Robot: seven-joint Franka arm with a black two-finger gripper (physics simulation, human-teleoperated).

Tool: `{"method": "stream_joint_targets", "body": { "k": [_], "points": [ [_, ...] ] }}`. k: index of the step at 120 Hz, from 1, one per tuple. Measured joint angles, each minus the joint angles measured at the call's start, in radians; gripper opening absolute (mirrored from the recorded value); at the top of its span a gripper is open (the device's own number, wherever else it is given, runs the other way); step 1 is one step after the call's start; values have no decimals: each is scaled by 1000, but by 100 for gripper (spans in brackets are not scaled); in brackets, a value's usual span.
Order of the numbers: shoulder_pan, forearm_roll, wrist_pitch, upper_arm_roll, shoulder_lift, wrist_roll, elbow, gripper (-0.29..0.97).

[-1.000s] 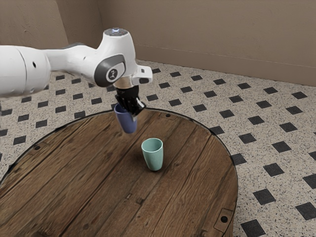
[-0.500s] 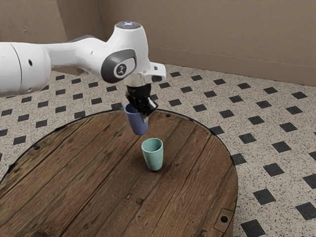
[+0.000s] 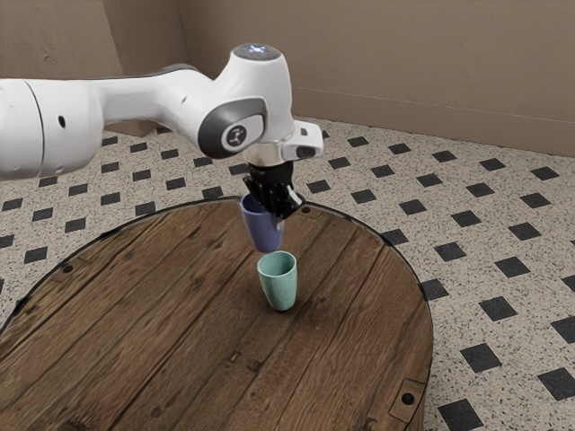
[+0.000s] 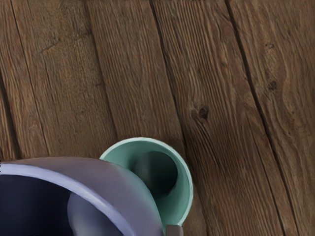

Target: Place the left cup onto the right cup

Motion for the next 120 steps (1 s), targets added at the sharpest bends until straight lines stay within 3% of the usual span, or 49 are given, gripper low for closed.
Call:
{"method": "stream_joint_targets", "body": {
  "k": [120],
  "points": [
    [1,24,21,-24,9,-166,-37,-8]
  ]
}}
